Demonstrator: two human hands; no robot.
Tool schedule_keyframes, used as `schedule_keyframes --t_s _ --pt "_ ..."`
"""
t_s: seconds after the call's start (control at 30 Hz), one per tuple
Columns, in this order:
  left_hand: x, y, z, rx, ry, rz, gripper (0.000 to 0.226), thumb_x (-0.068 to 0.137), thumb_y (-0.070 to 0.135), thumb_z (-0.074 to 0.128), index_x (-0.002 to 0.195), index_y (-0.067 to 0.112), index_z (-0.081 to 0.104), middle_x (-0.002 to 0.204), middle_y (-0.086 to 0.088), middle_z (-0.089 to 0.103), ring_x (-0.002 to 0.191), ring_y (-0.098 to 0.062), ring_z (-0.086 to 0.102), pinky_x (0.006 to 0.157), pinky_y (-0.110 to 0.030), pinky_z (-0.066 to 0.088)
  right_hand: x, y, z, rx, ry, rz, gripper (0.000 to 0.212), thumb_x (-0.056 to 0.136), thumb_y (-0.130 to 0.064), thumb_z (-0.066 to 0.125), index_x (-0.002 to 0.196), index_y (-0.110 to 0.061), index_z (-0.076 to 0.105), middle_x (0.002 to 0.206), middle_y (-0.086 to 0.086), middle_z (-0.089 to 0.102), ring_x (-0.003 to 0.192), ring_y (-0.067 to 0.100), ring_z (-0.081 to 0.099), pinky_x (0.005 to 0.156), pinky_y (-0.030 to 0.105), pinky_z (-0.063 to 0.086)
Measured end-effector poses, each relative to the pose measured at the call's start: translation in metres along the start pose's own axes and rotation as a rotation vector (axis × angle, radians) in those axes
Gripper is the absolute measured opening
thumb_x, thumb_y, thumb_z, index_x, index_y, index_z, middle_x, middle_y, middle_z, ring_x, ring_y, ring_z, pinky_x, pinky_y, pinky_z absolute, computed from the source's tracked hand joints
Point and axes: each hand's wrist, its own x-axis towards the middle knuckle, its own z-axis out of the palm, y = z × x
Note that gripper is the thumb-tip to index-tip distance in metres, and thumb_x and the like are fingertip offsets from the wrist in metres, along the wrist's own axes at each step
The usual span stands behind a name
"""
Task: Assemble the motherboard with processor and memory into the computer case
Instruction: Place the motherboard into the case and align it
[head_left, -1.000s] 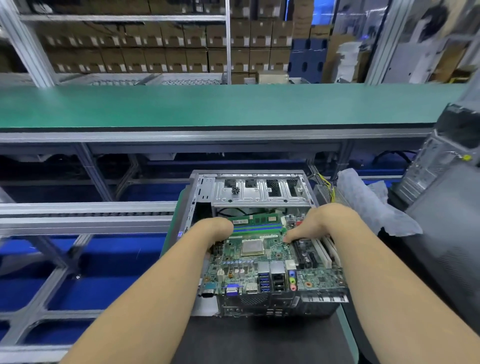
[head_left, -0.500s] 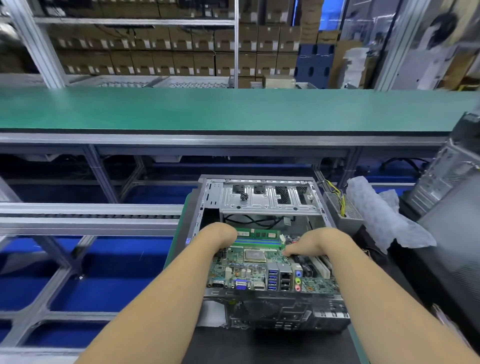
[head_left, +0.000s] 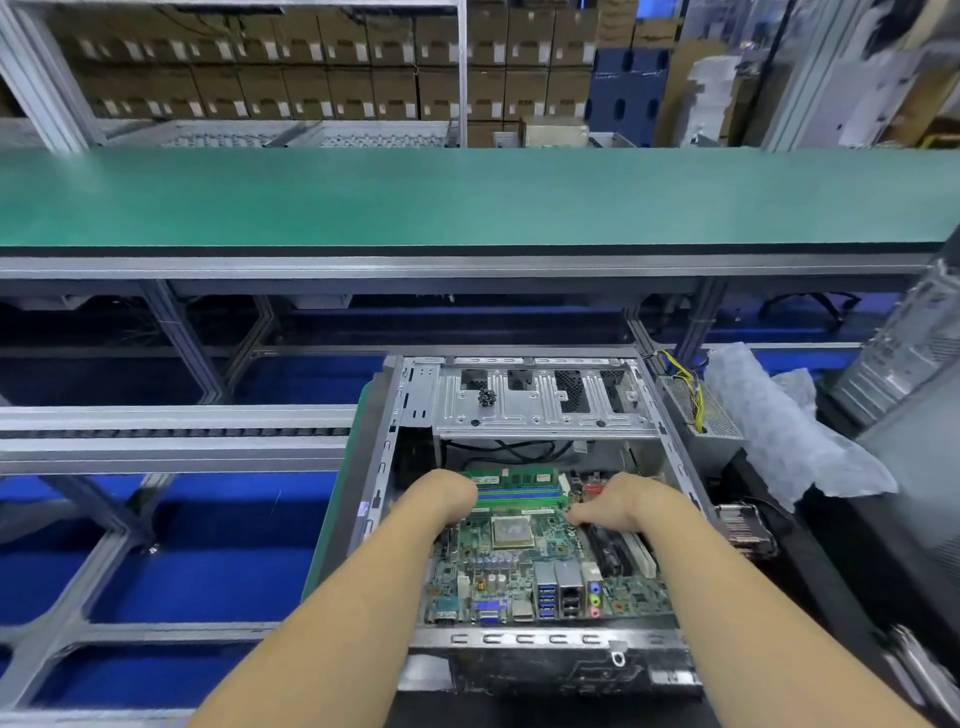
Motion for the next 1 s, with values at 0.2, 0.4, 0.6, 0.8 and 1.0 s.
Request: schedule_keyframes --t_s 0.2,0.4,0.6,0.8,1.0 --pt "0.012 0.001 0.016 0.108 0.009 0.04 0.041 0.088 -0.015 0.041 0.061 0.013 0.029 0.064 -0.003 0.019 0.055 -0.016 0.014 0.052 -0.027 0.022 0.021 0.003 0.012 0.102 0.071 0.029 0.079 0.079 -0.069 0.062 0.131 -0.01 0.057 0.123 0.011 0.065 0.11 0.031 0.061 0.097 0.04 0.051" --pt "0.027 -0.001 0.032 -0.058 0.001 0.046 0.045 0.085 -0.015 0.046 0.06 0.017 0.029 0.064 -0.006 0.032 0.054 -0.016 0.02 0.056 -0.029 0.027 0.033 0.006 0.019 0.143 0.081 0.078 0.085 0.08 -0.065 0.062 0.144 -0.011 0.047 0.138 0.011 0.058 0.121 0.033 0.057 0.101 0.042 0.049" --pt "0.032 0.002 0.041 -0.398 0.137 -0.047 0.016 0.097 0.011 0.043 0.085 0.02 0.047 0.069 0.002 0.04 0.059 -0.012 0.039 0.079 -0.032 0.046 0.041 0.01 0.019 0.152 0.0 0.149 0.114 0.081 -0.064 0.061 0.159 -0.006 0.002 0.148 0.017 0.047 0.128 0.036 0.05 0.104 0.043 0.047" --pt "0.042 -0.001 0.044 -0.334 0.13 -0.056 0.036 0.087 -0.016 0.04 0.07 0.016 0.037 0.067 -0.001 0.029 0.057 -0.016 0.025 0.059 -0.025 0.029 0.042 0.007 0.023 0.161 0.059 0.158 0.109 0.083 -0.069 0.056 0.159 -0.009 0.006 0.155 0.018 0.039 0.137 0.039 0.043 0.109 0.051 0.043" --pt "0.044 -0.002 0.036 -0.247 0.112 -0.173 0.048 0.08 -0.022 0.042 0.063 0.02 0.025 0.065 0.002 0.019 0.057 -0.013 0.014 0.051 -0.022 0.013 0.037 0.003 0.019 0.206 0.211 0.084 0.081 0.082 -0.067 0.062 0.137 -0.009 0.047 0.118 0.01 0.062 0.105 0.031 0.058 0.092 0.045 0.053"
